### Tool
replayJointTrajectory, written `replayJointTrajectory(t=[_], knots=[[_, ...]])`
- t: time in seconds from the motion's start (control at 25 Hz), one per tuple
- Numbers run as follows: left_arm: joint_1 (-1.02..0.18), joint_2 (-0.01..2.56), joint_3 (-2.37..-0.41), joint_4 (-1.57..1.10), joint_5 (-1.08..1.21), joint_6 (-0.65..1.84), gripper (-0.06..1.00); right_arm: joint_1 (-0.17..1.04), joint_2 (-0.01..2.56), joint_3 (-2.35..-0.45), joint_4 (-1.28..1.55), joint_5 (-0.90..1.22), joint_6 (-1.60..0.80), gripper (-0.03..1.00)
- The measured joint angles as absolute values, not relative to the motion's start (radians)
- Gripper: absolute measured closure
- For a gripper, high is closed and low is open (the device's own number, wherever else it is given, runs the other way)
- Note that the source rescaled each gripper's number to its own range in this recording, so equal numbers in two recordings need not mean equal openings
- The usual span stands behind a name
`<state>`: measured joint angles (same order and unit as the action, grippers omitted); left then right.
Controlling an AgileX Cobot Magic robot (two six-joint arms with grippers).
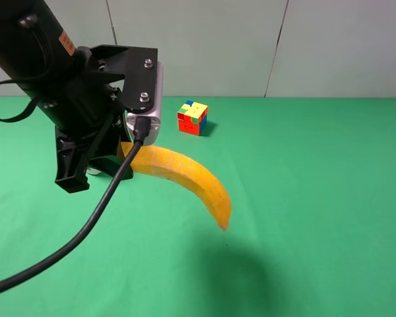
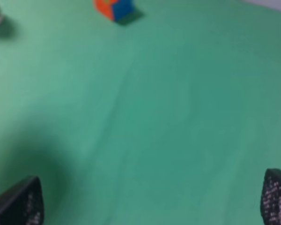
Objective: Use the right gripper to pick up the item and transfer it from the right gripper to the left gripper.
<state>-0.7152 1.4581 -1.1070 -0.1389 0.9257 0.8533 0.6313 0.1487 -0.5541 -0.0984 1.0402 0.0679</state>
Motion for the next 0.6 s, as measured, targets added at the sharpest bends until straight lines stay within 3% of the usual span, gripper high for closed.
replayJointTrajectory(t=[0.6], knots=[[-0.715, 1.458, -1.107, -0.142, 0.924, 0.854, 0.94, 0.631, 0.083, -0.487, -0.051, 1.027, 0.048, -0.03]])
